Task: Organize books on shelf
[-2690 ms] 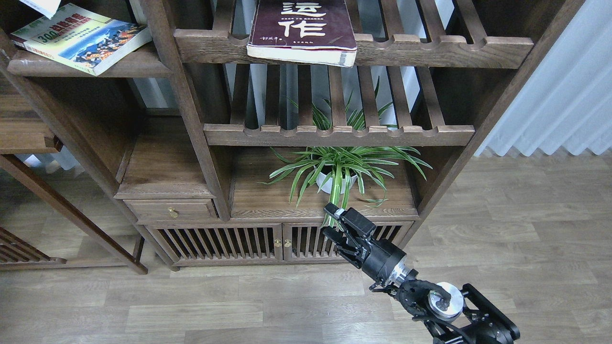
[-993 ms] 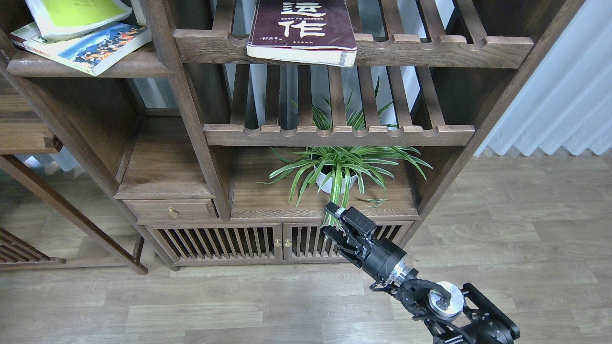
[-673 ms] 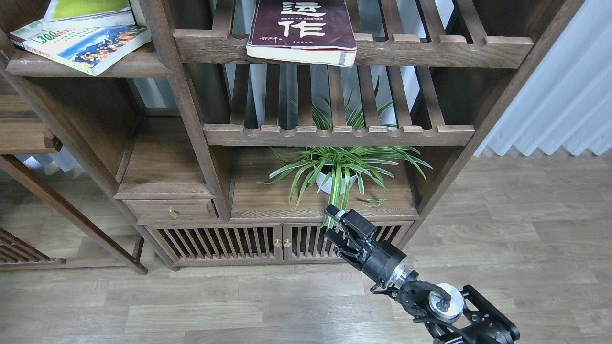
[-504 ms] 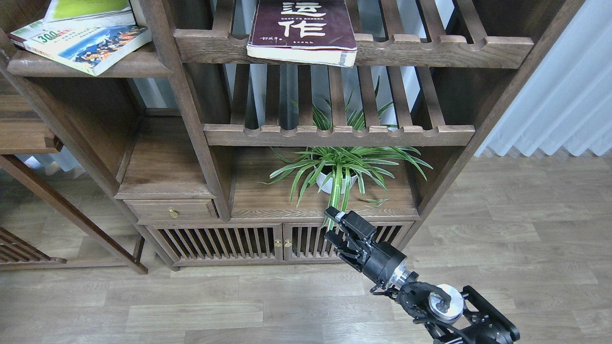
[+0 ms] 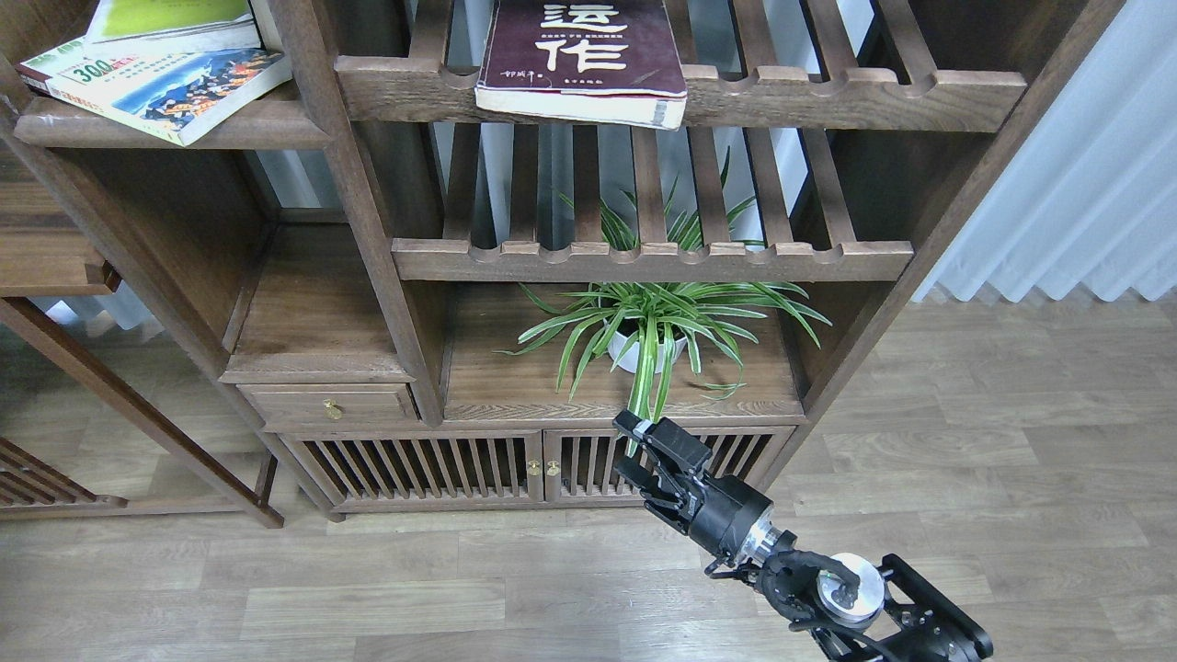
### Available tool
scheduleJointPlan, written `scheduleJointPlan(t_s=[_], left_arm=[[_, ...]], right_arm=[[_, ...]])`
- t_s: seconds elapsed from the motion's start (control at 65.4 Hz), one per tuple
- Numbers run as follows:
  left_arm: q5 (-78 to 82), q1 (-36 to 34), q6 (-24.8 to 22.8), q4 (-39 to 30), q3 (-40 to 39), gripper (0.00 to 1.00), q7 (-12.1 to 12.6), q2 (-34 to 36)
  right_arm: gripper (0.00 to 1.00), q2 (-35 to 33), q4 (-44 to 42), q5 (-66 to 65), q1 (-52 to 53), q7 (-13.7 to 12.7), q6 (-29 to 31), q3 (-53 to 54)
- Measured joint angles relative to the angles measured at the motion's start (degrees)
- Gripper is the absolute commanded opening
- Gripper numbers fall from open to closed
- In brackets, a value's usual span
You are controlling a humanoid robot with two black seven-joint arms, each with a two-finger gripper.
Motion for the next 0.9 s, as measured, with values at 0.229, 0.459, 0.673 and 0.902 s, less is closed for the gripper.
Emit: scheduleJointPlan(t_s=[0.229,0.459,0.673,0.902], left_arm=[[0.1,-5.4,0.0,-0.1,-0.1,1.0,0.0,-7.5],[0.6,-13.0,0.0,-0.1,0.5,1.0,0.0,-17.5],[0.8,-15.4,0.0,0.0,0.5,1.0,0.0,-25.7],[0.8,-15.5,0.0,0.5,0.6,1.0,0.0,-33.9]], right_arm=[[0.98,0.0,0.1,0.0,-0.3,0.0,0.1,0.1],[0.98,0.0,0.2,0.0,-0.3,0.0,0.1,0.3],[0.98,0.0,0.3,0.0,-0.2,0.0,0.1,0.5],[0.98,0.0,0.2,0.0,-0.2,0.0,0.1,0.8]])
